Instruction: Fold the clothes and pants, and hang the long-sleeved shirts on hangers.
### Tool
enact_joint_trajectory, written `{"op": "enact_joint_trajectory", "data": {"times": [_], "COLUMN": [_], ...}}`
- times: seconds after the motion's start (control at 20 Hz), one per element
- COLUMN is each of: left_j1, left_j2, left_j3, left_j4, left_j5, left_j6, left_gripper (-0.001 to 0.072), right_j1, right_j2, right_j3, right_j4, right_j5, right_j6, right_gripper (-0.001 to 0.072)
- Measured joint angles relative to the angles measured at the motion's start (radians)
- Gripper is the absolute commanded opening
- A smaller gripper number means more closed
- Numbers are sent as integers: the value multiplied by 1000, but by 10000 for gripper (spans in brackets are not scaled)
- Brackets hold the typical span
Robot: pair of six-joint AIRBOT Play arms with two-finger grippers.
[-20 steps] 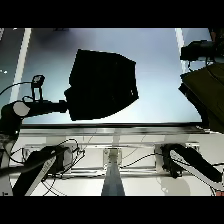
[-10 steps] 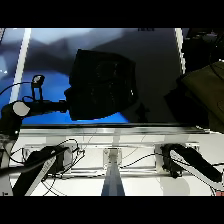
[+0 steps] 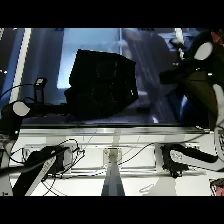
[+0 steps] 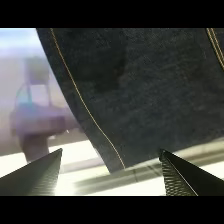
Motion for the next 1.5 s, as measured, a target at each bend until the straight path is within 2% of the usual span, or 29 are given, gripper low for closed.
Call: {"op": "enact_joint_trajectory", "data": {"times": [0.05, 0.1, 0.15, 0.25, 0.45, 0.65, 0.7, 0.75, 0.8, 0.9, 1.0, 1.2, 1.5], "left_j1": [0, 0, 0, 0, 0, 0, 0, 0, 0, 0, 0, 1, 2], "left_j2": [0, 0, 0, 0, 0, 0, 0, 0, 0, 0, 0, 0, 0], "left_j3": [0, 0, 0, 0, 0, 0, 0, 0, 0, 0, 0, 0, 0], "left_j4": [-13, -23, -35, -52, -69, -74, -76, -77, -77, -77, -77, -77, -77], "left_j5": [-4, -10, -13, -19, -19, -15, -12, -9, -8, 1, 8, 19, 58], "left_j6": [0, 0, 0, 0, 0, 0, 0, 0, 0, 0, 0, -8, -127], "left_gripper": [688, 688, 688, 688, 688, 688, 688, 688, 688, 688, 688, 686, 685], "right_j1": [0, 0, 0, 1, 35, 89, 97, 103, 108, 113, 117, 117, 117], "right_j2": [-37, -72, -102, -158, -236, -299, -315, -328, -340, -357, -365, -360, -214], "right_j3": [-24, -46, -64, -94, -122, -128, -129, -129, -128, -128, -117, -69, -147], "right_j4": [48, 102, 154, 261, 395, 396, 385, 382, 380, 359, 349, 330, 338], "right_j5": [11, 12, 8, -12, -78, -183, -195, -198, -201, -226, -248, -248, -332], "right_j6": [-11, -18, -23, -30, -31, 86, 114, 138, 153, 173, 173, 93, 22], "right_gripper": [455, 502, 594, 706, 692, 686, 671, 600, 441, 25, 22, 20, 20]}}
